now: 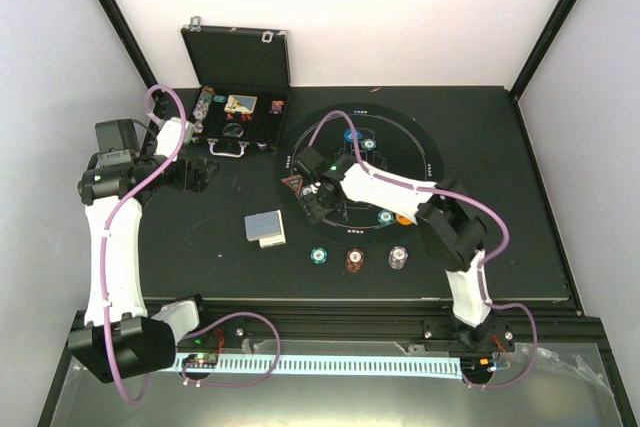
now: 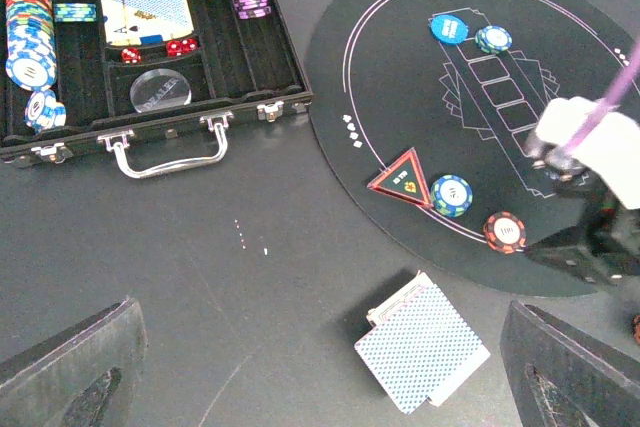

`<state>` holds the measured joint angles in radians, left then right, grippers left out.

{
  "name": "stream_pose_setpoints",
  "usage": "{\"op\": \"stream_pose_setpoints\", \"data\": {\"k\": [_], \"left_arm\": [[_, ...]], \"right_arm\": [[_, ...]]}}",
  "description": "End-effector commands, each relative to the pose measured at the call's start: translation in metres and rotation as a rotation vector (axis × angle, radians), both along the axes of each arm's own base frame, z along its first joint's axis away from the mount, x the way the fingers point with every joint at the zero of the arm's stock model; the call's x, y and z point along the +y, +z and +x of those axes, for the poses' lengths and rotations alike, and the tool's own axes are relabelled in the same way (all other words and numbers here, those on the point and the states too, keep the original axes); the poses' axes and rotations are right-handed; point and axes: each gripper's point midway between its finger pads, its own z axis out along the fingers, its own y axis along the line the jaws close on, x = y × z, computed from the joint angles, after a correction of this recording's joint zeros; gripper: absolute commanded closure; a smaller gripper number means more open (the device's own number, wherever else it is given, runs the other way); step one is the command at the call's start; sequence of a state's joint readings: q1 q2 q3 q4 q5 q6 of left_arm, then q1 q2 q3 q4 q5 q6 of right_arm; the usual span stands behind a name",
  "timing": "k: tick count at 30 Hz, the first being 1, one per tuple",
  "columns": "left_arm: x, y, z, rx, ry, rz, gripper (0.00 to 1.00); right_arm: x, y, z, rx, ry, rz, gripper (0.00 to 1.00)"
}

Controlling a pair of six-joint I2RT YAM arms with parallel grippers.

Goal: Distribute texas hold em gaming equipment

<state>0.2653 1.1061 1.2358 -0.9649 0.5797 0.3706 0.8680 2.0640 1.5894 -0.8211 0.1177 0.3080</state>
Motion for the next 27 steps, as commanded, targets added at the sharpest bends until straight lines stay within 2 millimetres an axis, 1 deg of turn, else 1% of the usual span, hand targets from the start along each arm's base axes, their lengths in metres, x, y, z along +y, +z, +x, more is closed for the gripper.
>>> {"op": "stream_pose_setpoints", "data": {"k": [1, 5, 7, 10, 13, 16, 19, 23, 27], "left_arm": [[0.000, 0.010, -0.001, -0.023, -0.002, -0.001, 0.01], [0.000, 0.010, 0.000, -0.022, -0.006, -0.005, 0.01], [-0.001, 0.010, 0.001, -0.023, -0.007, -0.011, 0.01], [-0.001, 0.010, 0.001, -0.024, -0.010, -0.016, 0.01], [-0.002, 0.010, 0.002, -0.024, -0.013, -0.020, 0.01], [-0.002, 0.008, 0.003, -0.020, -0.013, -0.023, 0.01], [-0.002, 0.008, 0.002, -0.021, -0.014, -0.020, 0.01], [-0.001, 0.008, 0.002, -0.022, -0.012, -0.016, 0.01], [-0.002, 0.008, 0.002, -0.020, -0.011, -0.017, 0.01]], "right_arm": [[-0.025, 0.039, -0.016, -0.039, -0.022, 0.030, 0.18], [-0.052, 0.043, -0.046, -0.021, -0.032, 0.046, 0.13], [-0.066, 0.038, -0.064, 0.004, -0.031, 0.039, 0.10], [-0.075, 0.035, -0.086, 0.019, -0.024, 0.038, 0.06], [-0.078, 0.031, -0.103, 0.032, -0.014, 0.037, 0.04], [-0.080, 0.022, -0.113, 0.051, -0.010, 0.032, 0.04], [-0.077, 0.015, -0.123, 0.070, 0.005, 0.030, 0.07], [-0.072, 0.010, -0.130, 0.083, 0.031, 0.024, 0.10], [-0.073, 0.004, -0.131, 0.089, 0.033, 0.003, 0.17]]}}
